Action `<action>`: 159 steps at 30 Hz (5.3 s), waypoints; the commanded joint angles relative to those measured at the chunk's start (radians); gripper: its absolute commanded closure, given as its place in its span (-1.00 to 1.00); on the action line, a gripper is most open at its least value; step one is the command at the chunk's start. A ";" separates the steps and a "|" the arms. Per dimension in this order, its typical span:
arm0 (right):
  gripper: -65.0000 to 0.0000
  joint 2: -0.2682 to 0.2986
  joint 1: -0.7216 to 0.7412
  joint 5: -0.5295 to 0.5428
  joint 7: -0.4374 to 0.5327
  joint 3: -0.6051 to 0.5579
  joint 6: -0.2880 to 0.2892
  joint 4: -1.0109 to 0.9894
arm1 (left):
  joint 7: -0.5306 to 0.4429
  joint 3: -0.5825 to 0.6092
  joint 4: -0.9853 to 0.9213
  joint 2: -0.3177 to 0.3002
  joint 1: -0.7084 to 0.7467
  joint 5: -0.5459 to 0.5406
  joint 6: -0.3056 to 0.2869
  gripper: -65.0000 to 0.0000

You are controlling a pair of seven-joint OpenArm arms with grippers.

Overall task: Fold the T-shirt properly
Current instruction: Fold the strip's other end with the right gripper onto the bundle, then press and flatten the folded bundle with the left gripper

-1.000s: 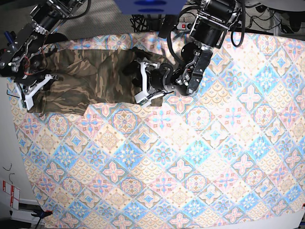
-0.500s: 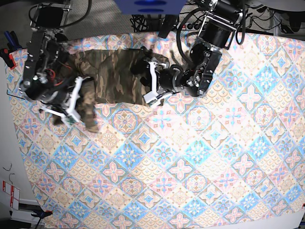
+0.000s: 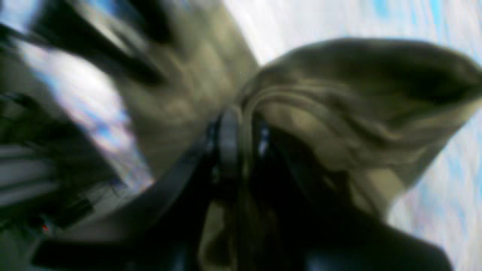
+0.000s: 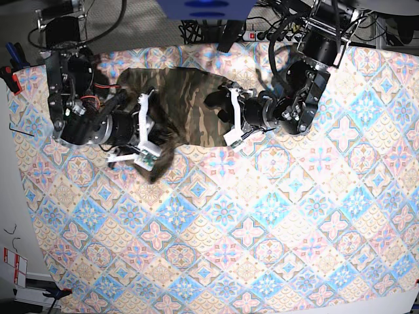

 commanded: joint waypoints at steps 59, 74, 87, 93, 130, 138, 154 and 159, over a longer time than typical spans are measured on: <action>0.91 -0.029 -0.199 -0.253 0.030 0.594 0.003 -0.026 | 0.086 0.301 0.556 -0.098 0.155 0.323 0.002 1.00; 0.92 -0.149 -0.230 -0.552 0.028 0.692 0.003 -0.028 | 0.138 0.420 0.393 -0.103 0.014 0.429 0.002 1.00; 0.92 -0.149 -0.256 -0.554 0.031 0.694 0.003 -0.028 | 0.038 0.431 0.148 -0.012 -0.143 0.437 0.002 1.00; 0.92 -0.149 -0.271 -0.554 0.037 0.694 0.003 -0.028 | 0.034 0.333 0.083 -0.004 -0.212 0.439 0.002 1.00; 0.91 -0.143 -0.457 -0.557 0.083 0.760 0.003 -0.011 | -0.928 0.314 -0.889 0.356 -0.606 0.253 0.002 0.38; 0.91 -0.143 -0.475 -0.557 0.129 0.726 0.003 -0.013 | -0.937 0.317 -0.889 0.356 -0.594 0.218 0.002 0.04; 0.91 -0.143 -0.449 -0.557 0.131 0.723 0.003 -0.017 | -0.483 0.325 0.040 0.085 -0.313 0.225 0.288 1.00; 0.91 -0.143 -0.449 -0.557 0.131 0.721 0.003 -0.017 | -0.213 0.456 0.151 0.049 -0.319 0.228 0.320 1.00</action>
